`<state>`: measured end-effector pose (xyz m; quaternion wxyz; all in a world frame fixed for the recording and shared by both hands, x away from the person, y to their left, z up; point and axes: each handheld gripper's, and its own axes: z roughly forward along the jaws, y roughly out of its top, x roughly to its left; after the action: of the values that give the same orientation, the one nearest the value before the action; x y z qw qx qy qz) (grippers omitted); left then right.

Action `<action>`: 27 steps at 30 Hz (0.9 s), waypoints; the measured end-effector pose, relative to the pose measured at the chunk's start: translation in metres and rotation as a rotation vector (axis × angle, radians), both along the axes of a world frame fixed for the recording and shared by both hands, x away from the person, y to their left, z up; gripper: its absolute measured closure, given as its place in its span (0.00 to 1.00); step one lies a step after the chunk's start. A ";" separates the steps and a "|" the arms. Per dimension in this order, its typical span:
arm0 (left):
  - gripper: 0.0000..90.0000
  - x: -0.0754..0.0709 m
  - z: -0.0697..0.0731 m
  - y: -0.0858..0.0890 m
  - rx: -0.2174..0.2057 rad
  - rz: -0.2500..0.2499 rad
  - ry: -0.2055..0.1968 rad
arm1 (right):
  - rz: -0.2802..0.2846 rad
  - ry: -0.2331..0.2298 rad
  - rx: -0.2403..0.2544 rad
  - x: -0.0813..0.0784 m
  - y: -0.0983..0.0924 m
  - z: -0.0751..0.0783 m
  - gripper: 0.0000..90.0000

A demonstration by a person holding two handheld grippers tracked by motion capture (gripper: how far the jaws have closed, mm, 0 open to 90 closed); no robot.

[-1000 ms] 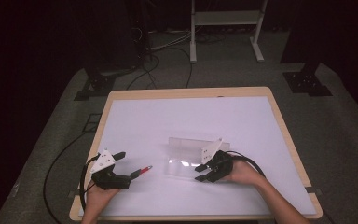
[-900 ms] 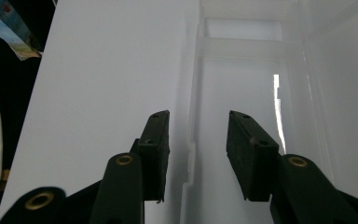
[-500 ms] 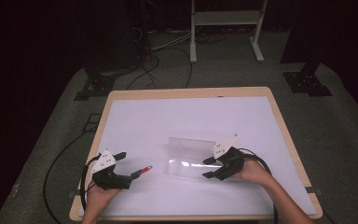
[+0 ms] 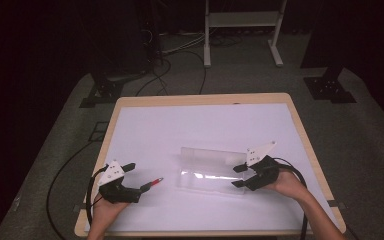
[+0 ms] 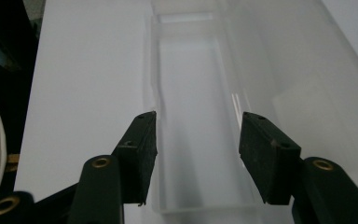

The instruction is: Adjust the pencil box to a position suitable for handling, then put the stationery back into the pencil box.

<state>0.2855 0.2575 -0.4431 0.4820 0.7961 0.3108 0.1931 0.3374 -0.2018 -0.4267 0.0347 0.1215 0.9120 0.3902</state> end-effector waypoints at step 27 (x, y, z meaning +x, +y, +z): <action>0.12 0.003 -0.002 -0.004 0.059 -0.035 0.031 | -0.240 0.013 0.054 -0.024 -0.081 -0.015 0.38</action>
<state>0.2880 0.2532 -0.4450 0.4568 0.8182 0.2984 0.1811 0.3139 -0.2828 -0.4421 0.0720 0.2333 0.8803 0.4066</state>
